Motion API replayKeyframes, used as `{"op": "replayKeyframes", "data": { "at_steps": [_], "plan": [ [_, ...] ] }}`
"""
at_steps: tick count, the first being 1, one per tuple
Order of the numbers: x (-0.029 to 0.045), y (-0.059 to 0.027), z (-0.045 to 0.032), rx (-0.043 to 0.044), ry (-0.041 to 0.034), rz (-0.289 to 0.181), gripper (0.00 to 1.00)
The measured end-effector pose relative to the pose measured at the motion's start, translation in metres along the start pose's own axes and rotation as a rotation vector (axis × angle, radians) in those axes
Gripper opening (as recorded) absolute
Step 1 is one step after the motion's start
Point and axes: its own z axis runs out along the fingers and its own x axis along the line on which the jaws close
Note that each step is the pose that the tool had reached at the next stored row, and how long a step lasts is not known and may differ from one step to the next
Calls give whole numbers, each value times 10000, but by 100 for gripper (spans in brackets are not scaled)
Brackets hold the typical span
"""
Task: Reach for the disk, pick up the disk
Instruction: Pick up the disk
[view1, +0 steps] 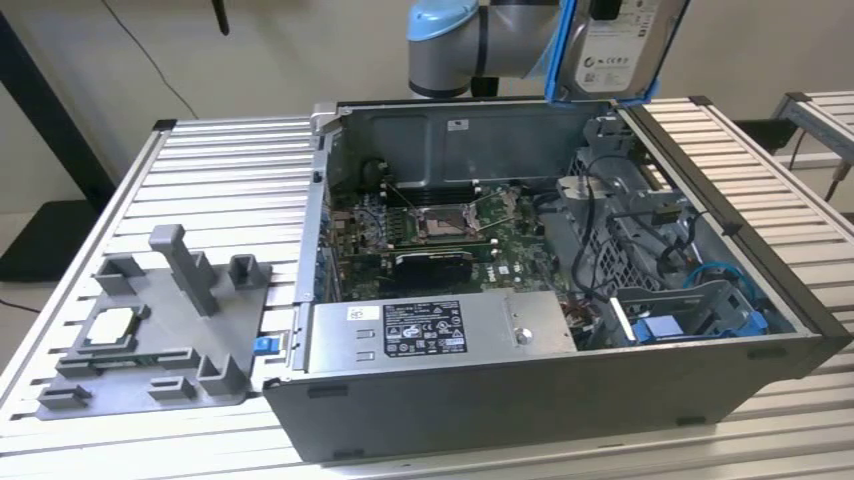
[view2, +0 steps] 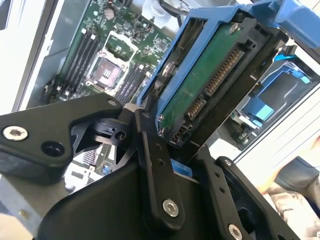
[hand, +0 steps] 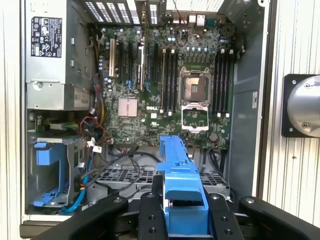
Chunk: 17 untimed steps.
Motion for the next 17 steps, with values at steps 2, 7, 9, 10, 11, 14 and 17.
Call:
{"op": "replayKeyframes", "data": {
  "at_steps": [2, 7, 9, 10, 11, 14, 17],
  "plan": [
    [38, -5, -1, -2, -2, -1, 0],
    [129, -19, -2, -7, -3, -1, 0],
    [165, -28, -3, -9, -3, 0, 0],
    [182, -35, -4, -12, -3, 0, 0],
    [201, -44, -4, -14, -4, -1, 0],
    [252, -80, -6, -27, -3, 0, 0],
    [309, -121, -7, -40, -5, 0, 0]
  ]
}}
